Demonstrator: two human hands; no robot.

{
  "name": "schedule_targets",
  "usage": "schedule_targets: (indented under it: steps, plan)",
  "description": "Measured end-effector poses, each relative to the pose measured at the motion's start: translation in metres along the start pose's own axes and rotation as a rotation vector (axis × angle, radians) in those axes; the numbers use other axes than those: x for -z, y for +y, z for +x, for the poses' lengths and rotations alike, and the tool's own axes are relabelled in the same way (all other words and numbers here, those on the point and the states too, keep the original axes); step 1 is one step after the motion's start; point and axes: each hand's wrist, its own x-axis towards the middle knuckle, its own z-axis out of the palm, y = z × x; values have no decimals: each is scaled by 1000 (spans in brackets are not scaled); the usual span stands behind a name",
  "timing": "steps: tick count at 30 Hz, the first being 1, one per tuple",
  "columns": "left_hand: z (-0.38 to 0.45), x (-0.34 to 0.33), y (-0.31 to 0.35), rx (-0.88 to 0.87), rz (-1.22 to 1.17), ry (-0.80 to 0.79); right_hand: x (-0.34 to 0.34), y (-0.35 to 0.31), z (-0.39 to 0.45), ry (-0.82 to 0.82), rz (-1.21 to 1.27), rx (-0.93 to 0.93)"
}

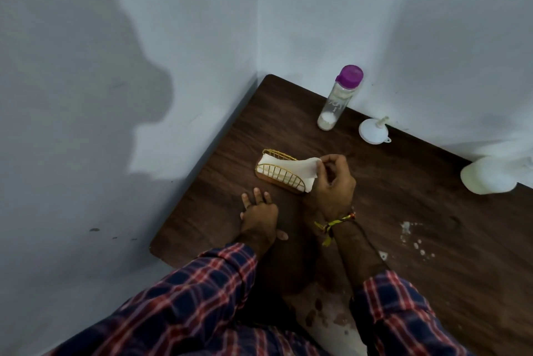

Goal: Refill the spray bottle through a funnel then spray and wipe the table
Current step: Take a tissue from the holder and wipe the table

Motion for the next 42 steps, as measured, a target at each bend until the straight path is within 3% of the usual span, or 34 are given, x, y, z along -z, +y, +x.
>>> schedule_targets:
  steps: [4, 10, 12, 15, 17, 19, 21, 24, 27, 31, 38, 42]
  plan:
    - [-2, -2, 0, 0, 3, 23, 6, -18, -1, 102, 76, -15]
    - [-13, -3, -3, -3, -31, 68, 50, -49, 5, 53, 209, -45]
    - [-22, -4, 0, -26, -147, 179, 74, -56, 3, 53, 281, -88]
    - [-42, -6, 16, -161, -553, 369, 108, -58, -5, 17, 342, -162]
    - [-63, -5, 38, -234, -969, 196, 129, -54, -15, -32, 364, -203]
    - [-79, -4, 60, -252, -1259, -131, 147, -48, -25, -64, 385, -237]
    - [-87, -3, 80, -241, -1348, -331, 163, -44, -35, -70, 406, -268]
    - [-94, -6, 104, -183, -1431, -387, 187, -35, -46, -88, 419, -310]
    - [-102, -14, 121, -169, -1501, -309, 216, -19, -54, -84, 406, -348]
    - [-113, -24, 146, -178, -1555, -10, 244, 12, -69, 9, 431, -427]
    - [-134, -39, 178, -271, -1347, 270, 254, 39, -96, 68, 468, -485]
    - [-145, -39, 191, -376, -1252, 408, 255, 54, -110, 143, 542, -614]
